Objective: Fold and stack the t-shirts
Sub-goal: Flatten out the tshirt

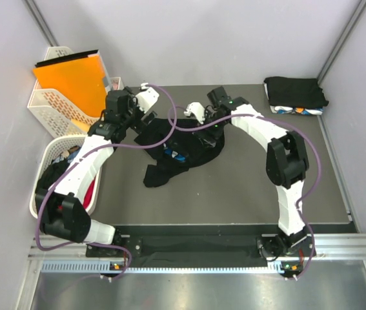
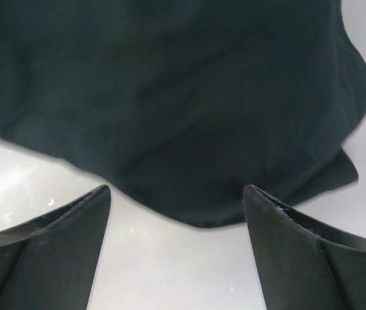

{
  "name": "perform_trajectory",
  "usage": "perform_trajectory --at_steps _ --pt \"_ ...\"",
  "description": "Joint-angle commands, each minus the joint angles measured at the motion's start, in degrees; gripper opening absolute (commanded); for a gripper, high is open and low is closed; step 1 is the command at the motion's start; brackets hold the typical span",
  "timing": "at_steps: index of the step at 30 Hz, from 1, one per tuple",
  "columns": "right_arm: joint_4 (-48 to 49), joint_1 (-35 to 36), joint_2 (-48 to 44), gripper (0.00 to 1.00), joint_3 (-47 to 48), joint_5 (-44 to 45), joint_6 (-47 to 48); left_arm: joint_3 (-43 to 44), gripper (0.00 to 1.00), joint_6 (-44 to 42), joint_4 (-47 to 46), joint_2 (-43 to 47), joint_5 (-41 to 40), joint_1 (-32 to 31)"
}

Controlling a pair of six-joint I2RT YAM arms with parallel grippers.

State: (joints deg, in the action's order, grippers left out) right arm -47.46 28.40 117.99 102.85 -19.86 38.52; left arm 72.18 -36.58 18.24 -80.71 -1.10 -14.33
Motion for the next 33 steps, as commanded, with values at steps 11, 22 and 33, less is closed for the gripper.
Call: perform_trajectory --at_steps 11,22,33 --pt "9.13 -0.1 -1.53 0.0 2.01 17.55 -2.58 -1.96 0.89 -0.6 -0.66 3.97 0.84 0.35" --pt "24.15 -9.32 -17.6 0.0 -5.19 53.32 -5.3 -3.19 0.88 0.28 -2.68 3.72 4.0 0.35" --pt "24.17 -8.54 -19.99 0.75 -9.59 52.21 -2.58 -1.08 0.88 1.42 -3.03 1.78 5.23 0.35"
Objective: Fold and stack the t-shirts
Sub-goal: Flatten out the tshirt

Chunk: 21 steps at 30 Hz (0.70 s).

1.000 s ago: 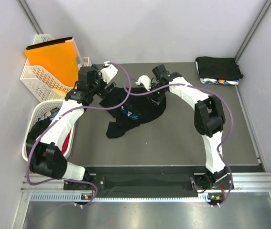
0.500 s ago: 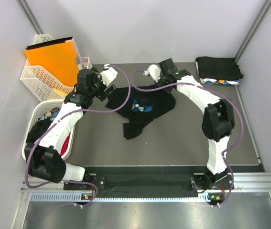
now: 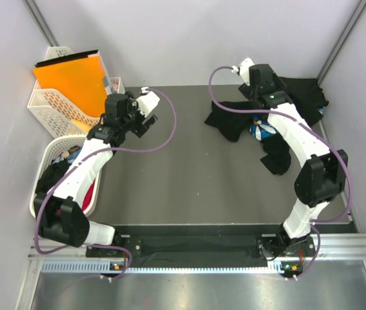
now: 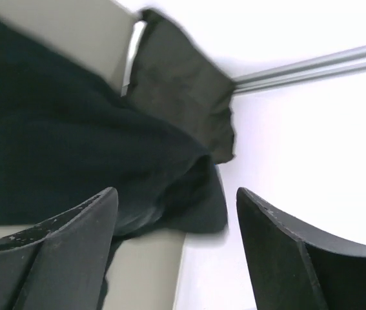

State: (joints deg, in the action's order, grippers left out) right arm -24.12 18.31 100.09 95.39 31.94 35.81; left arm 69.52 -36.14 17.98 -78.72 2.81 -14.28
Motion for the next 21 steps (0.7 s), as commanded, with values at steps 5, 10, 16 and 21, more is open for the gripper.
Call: perform_trajectory --at_steps 5,10,16,21 --pt "-3.1 2.35 -2.54 0.75 -1.18 -4.33 -0.56 1.32 0.88 0.55 -2.6 -0.21 1.5 0.31" --pt "-8.57 2.7 -2.36 0.72 -4.77 -15.23 -1.01 1.06 0.87 0.63 -2.33 0.23 2.2 0.31" --pt "-13.93 3.14 -1.75 0.68 -14.7 -21.4 1.8 -0.87 0.86 -1.83 -1.37 2.08 4.84 0.31" --pt "-14.91 2.18 -2.18 0.68 -19.28 -21.04 1.28 -1.57 0.86 -1.74 -0.93 2.69 5.45 0.31"
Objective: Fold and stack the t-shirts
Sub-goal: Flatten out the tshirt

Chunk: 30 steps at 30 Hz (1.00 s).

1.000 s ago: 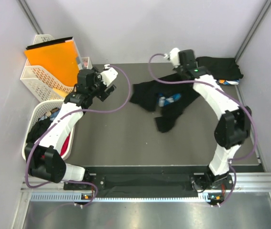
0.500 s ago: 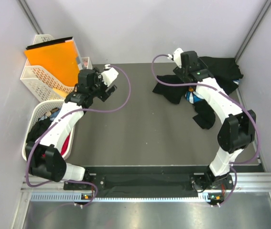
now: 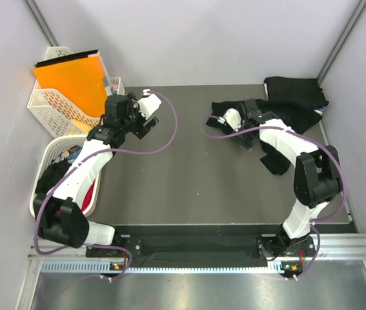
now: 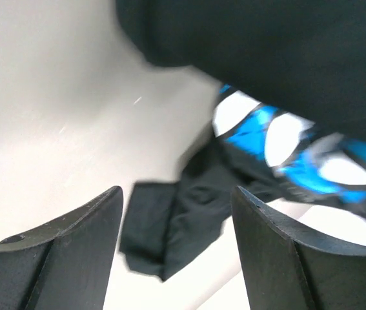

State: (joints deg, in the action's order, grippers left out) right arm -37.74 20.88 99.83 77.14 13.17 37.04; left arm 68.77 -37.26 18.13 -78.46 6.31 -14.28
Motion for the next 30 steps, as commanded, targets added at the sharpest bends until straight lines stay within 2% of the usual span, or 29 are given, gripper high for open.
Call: perform_trajectory --at_steps 1,13,21,24,26,27,28,30 --pt "-1.11 -1.19 -2.1 0.68 -1.47 -2.27 -0.21 -0.92 0.86 -0.54 -1.17 2.43 1.96 0.31" --pt "2.49 -10.06 1.59 0.64 -3.93 -0.07 -0.82 -1.1 0.85 0.34 -1.26 2.43 2.83 0.31" --pt "3.55 -10.86 5.98 0.61 -2.61 -1.22 -0.74 -0.66 0.85 -0.01 -0.64 2.43 2.48 0.31" --pt "3.81 -11.3 8.35 0.53 -1.21 -1.22 -1.35 -0.57 0.85 0.25 -0.38 2.34 2.31 0.31" --pt "3.72 -11.74 9.41 0.42 -0.24 -1.22 -1.7 -0.57 0.84 0.34 -0.38 2.52 2.57 0.31" --pt "3.55 -11.92 10.29 0.36 0.02 -1.22 -1.79 -0.57 0.84 0.43 -0.29 2.69 2.57 0.31" --pt "3.02 -11.83 10.47 0.21 0.81 -1.3 -2.05 -0.66 0.84 0.34 -0.29 2.87 2.66 0.31" --pt "2.32 -11.92 10.65 0.07 1.43 -1.83 -2.32 -0.74 0.84 0.25 -0.29 2.96 2.4 0.31"
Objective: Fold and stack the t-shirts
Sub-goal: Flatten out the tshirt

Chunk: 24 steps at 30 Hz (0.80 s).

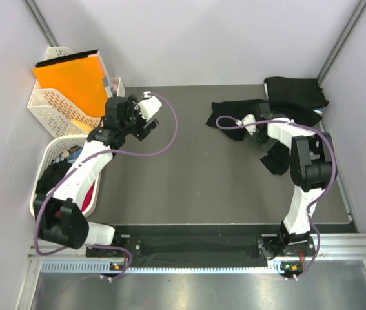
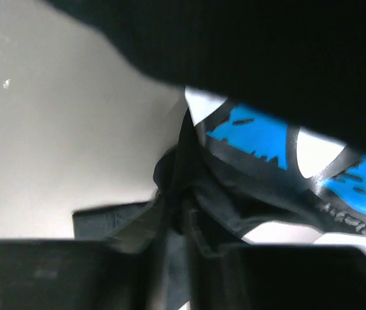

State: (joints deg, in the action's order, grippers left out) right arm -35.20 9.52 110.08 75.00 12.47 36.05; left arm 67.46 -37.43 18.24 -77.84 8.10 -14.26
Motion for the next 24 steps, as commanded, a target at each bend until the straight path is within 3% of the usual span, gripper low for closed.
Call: perform_trajectory --at_steps 1,5,16,20,24 --pt "-1.0 -0.55 0.22 0.0 4.36 -1.48 -1.6 0.48 0.84 0.08 -0.48 2.35 0.6 0.29" --pt "-3.73 0.41 -2.67 0.0 6.47 -2.19 -0.46 0.3 0.84 -0.01 -0.49 2.17 0.69 0.29" --pt "-12.7 7.88 -22.44 0.0 18.41 -6.58 9.63 1.97 0.84 0.86 -0.93 -0.99 2.62 0.29" --pt "-11.74 9.55 -29.38 0.0 21.32 -6.49 13.77 3.46 0.83 1.74 -1.27 -2.22 2.89 0.2" --pt "-1.59 9.55 -37.29 0.0 19.32 -4.57 18.07 3.91 0.83 1.75 -1.19 -2.49 3.33 0.2"
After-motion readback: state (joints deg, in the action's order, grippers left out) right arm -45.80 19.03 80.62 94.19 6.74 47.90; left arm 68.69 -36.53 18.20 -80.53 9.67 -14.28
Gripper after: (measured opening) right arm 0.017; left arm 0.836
